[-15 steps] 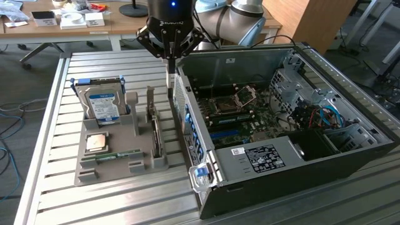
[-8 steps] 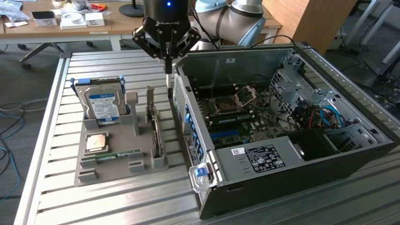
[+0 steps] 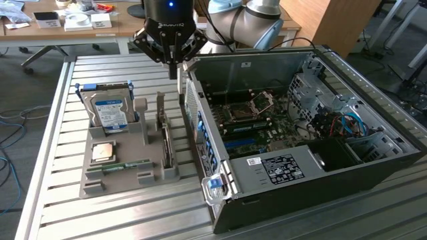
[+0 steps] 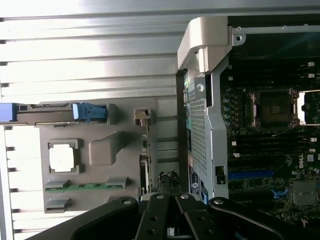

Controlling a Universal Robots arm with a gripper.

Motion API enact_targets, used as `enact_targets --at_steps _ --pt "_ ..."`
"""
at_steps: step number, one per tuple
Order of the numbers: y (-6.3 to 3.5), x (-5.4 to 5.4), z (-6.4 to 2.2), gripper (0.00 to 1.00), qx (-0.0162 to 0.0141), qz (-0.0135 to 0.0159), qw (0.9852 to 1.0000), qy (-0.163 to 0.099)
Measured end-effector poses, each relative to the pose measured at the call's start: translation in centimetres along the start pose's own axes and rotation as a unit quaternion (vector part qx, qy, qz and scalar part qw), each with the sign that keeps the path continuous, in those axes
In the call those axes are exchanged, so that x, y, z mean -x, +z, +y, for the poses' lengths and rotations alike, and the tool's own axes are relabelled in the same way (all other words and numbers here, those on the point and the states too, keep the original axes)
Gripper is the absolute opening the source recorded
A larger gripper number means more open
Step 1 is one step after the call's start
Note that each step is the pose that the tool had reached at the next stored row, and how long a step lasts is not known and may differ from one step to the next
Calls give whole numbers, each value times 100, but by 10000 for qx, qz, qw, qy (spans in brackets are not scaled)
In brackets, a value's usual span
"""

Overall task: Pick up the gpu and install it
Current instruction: 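Reach for the gpu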

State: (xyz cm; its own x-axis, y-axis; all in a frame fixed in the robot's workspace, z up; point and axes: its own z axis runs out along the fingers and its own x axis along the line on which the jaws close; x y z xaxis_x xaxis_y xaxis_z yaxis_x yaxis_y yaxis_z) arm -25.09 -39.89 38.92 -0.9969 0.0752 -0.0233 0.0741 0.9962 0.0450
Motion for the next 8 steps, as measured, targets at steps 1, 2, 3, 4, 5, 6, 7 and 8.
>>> enact_targets --at_steps 1,2,3,4,5,6,7,8 --pt "0 -17 -1 11 0 0 10000 0" --pt "0 -35 -3 11 0 0 10000 1" --pt "0 -51 -4 11 0 0 10000 1" --pt "0 -68 -5 11 0 0 10000 0" --pt "0 -86 -6 11 0 0 10000 1" --pt "1 -102 -8 11 0 0 10000 0" --pt "1 -118 -9 11 0 0 10000 0" --pt "1 -134 -10 11 0 0 10000 0"
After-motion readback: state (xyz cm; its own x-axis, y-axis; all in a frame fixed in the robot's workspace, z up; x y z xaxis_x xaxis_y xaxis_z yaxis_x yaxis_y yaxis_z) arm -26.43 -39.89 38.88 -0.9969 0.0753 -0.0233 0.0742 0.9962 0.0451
